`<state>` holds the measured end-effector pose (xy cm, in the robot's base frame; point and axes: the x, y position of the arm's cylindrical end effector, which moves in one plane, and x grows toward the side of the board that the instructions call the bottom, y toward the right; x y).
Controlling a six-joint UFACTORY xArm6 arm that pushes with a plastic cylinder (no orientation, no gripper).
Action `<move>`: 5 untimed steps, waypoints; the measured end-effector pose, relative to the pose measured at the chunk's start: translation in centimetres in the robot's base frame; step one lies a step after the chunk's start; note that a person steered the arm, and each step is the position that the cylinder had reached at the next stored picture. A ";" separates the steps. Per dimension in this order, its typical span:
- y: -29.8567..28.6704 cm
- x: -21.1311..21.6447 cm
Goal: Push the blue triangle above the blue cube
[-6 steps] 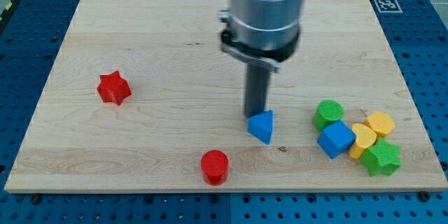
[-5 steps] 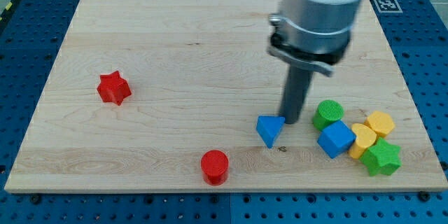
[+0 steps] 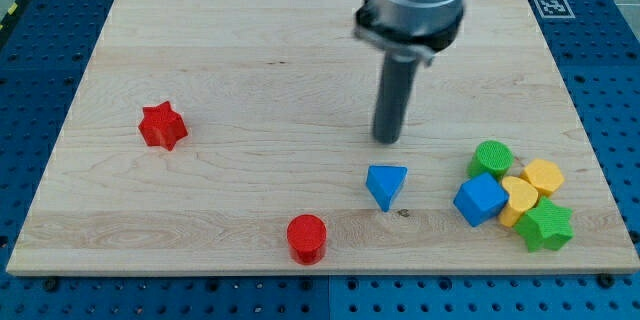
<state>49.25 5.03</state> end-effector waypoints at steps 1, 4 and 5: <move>-4.4 2.9; -0.8 5.3; 0.0 6.8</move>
<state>56.10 5.02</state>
